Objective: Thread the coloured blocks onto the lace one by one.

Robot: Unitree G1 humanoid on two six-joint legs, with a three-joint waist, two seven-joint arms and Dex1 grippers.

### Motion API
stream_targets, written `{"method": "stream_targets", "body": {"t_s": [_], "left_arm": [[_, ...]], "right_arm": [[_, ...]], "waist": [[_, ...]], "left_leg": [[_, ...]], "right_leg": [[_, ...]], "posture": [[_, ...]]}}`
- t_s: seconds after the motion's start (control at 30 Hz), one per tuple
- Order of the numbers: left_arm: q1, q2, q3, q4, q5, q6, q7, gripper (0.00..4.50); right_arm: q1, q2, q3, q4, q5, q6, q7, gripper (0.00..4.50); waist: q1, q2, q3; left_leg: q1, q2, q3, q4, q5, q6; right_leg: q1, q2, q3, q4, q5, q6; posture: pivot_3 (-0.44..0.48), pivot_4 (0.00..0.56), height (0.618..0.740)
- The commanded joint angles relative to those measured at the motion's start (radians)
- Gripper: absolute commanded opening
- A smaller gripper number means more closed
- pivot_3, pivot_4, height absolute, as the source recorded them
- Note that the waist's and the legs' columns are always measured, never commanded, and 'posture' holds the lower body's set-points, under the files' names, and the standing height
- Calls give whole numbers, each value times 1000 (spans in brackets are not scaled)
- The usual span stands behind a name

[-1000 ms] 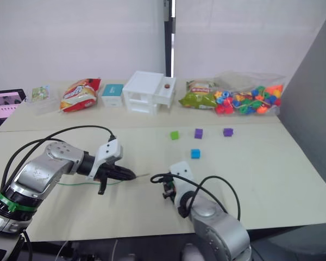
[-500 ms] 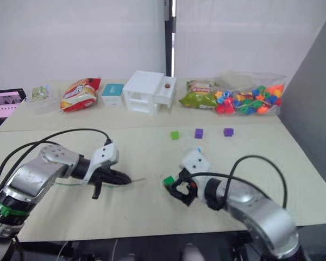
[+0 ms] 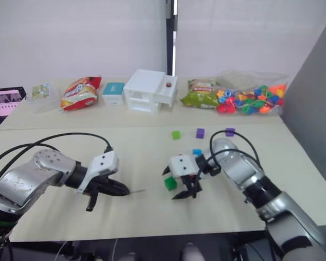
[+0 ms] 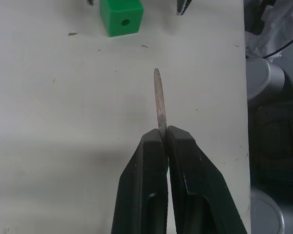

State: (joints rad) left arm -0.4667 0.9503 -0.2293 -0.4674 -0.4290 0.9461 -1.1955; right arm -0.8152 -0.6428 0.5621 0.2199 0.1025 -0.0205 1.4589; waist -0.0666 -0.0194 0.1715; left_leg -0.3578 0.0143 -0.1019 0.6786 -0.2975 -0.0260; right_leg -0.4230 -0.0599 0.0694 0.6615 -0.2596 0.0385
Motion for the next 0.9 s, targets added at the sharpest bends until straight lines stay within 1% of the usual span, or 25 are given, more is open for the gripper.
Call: {"method": "stream_targets", "body": {"t_s": [0.03,0.07,0.13,0.2,0.23,0.3,0.37,0.4,0.47,0.57,0.8,0.9], "left_arm": [[17,13,24,-64,-24,25,35,0],[24,14,27,-75,-29,32,43,0],[30,15,31,-87,-38,40,54,0],[34,18,33,-92,-44,43,63,0],[34,20,34,-92,-47,44,66,0],[29,21,31,-87,-50,42,71,0],[22,21,26,-82,-53,40,76,0],[18,19,23,-79,-54,39,78,0],[7,9,15,-70,-53,36,84,0],[-10,-9,-5,-59,-43,21,92,0],[-61,-40,-57,6,-15,7,112,0],[-78,-44,-93,42,16,-35,104,0]], "right_arm": [[-49,36,-15,111,-25,-101,57,4409],[-60,50,-15,147,-31,-119,69,4409],[-73,73,-22,198,-37,-145,86,3893],[-77,90,-29,231,-44,-163,94,3294],[-78,97,-33,241,-44,-169,96,2846],[-76,109,-42,254,-43,-168,90,2365],[-68,115,-53,262,-45,-168,79,1524],[-62,117,-59,264,-47,-169,72,1202],[-42,115,-79,251,-50,-155,44,1188],[5,103,-122,174,-40,-72,-15,1188],[162,59,-197,-167,-3,291,-129,1188],[220,54,-197,-277,-6,379,-166,1188]], "waist": [[0,0,0],[-1,0,0],[-1,0,0],[-1,0,0],[-1,0,0],[-1,0,0],[-1,0,0],[-1,0,0],[-1,0,0],[5,0,0],[8,0,0],[9,0,0]], "left_leg": [[0,0,0,0,0,0],[0,0,0,0,0,0],[0,0,0,0,0,0],[1,0,0,0,0,0],[1,0,0,0,0,0],[1,0,0,0,0,0],[1,0,0,0,0,0],[1,0,0,0,0,0],[1,0,0,0,0,0],[1,0,0,0,0,0],[0,-1,0,0,0,0],[1,-1,0,0,0,0]], "right_leg": [[0,0,0,0,0,0],[0,0,0,0,0,0],[0,0,0,1,0,0],[0,0,0,1,0,0],[0,0,0,1,0,0],[0,0,0,1,0,0],[0,0,0,2,0,0],[0,0,0,2,0,0],[0,0,0,2,0,0],[0,0,0,2,0,0],[0,0,0,2,0,0],[0,0,0,2,0,0]], "posture": [[0,150,740],[0,150,740],[0,150,740],[0,150,740],[0,150,740],[0,150,740],[0,150,740],[0,150,740],[0,150,740],[0,150,740],[0,150,740],[0,150,740]]}}
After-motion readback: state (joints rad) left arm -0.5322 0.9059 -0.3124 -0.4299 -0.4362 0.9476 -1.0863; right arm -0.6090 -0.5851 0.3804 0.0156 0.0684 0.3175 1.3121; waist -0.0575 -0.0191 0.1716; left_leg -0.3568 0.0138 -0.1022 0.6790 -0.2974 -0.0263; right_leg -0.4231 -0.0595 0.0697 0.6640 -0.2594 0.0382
